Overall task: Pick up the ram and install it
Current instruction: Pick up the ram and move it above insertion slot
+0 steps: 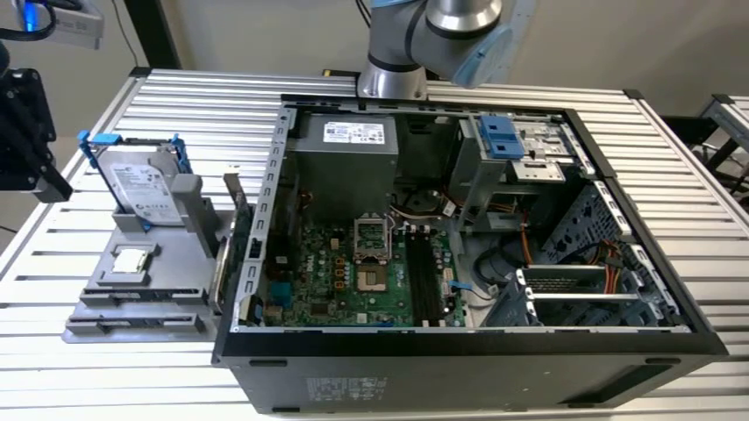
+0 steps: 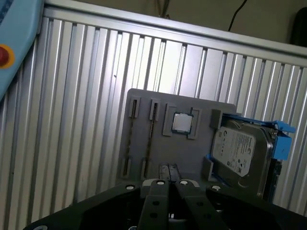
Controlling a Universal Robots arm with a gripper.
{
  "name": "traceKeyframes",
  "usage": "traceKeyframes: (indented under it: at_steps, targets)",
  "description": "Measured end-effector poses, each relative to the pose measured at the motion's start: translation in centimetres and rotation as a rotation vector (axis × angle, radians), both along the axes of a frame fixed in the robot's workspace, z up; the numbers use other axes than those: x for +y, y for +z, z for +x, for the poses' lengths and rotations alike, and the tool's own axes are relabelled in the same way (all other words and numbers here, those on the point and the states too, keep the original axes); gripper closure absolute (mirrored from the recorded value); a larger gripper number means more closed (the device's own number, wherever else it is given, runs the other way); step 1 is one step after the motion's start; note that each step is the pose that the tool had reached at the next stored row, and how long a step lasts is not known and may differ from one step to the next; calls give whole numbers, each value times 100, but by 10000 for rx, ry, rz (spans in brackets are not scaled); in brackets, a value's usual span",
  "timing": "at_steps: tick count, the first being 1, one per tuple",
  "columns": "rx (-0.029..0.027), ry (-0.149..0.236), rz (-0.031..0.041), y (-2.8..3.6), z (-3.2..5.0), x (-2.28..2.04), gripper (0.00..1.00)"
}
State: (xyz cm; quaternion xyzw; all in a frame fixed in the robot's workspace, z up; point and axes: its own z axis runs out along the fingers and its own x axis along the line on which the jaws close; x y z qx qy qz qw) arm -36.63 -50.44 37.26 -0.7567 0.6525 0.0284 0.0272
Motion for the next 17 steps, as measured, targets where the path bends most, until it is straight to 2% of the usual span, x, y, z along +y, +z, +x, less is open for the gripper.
traceKeyframes:
  at_steps: [3,4,13,17]
  targets:
    - [0,0,0,0,0,0,100]
    - [0,0,0,0,0,0,0]
    - [1,-46,6,-1,-1,-1,0]
    - [1,-633,5,-59,0,-2,0]
